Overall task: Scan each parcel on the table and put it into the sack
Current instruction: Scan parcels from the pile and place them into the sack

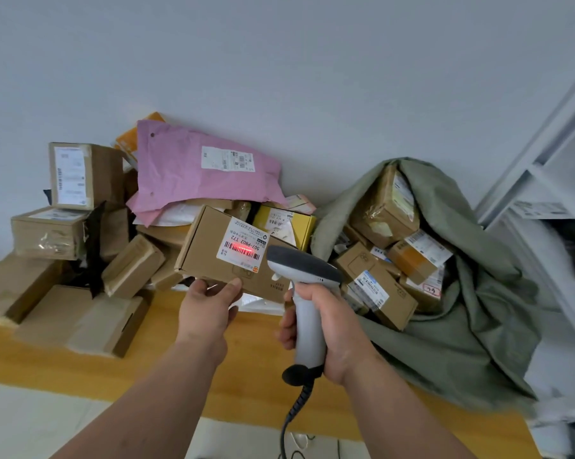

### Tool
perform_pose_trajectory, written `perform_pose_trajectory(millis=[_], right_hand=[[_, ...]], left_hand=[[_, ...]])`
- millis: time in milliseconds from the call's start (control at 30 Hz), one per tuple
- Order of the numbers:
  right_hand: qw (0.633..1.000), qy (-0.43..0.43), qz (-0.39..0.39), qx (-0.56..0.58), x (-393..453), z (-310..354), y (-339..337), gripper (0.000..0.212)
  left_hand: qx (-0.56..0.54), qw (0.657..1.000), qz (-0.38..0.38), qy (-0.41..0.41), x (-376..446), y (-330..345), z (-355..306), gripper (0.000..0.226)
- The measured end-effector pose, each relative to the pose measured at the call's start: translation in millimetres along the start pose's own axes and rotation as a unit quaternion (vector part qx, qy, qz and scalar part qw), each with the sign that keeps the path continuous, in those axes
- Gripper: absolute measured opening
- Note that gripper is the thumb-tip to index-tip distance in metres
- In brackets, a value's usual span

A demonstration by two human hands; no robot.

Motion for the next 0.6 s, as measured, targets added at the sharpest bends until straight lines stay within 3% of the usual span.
perform_pose_trajectory(millis=[600], right_hand=[[0.999, -0.004, -0.042, 0.033, -22, 0, -11, 0.023]], left_hand=[[-0.010, 0.999, 0.039, -0.023, -9, 9, 1, 0.013]])
Point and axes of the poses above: each hand's wrist, its own x-axis towards the middle knuckle, its own y-axis out of the palm, z = x × y, the point moved 5 cm from there along x, towards the middle knuckle, and after that the axes turned 6 degrees about -z, right-handed, at the moved point
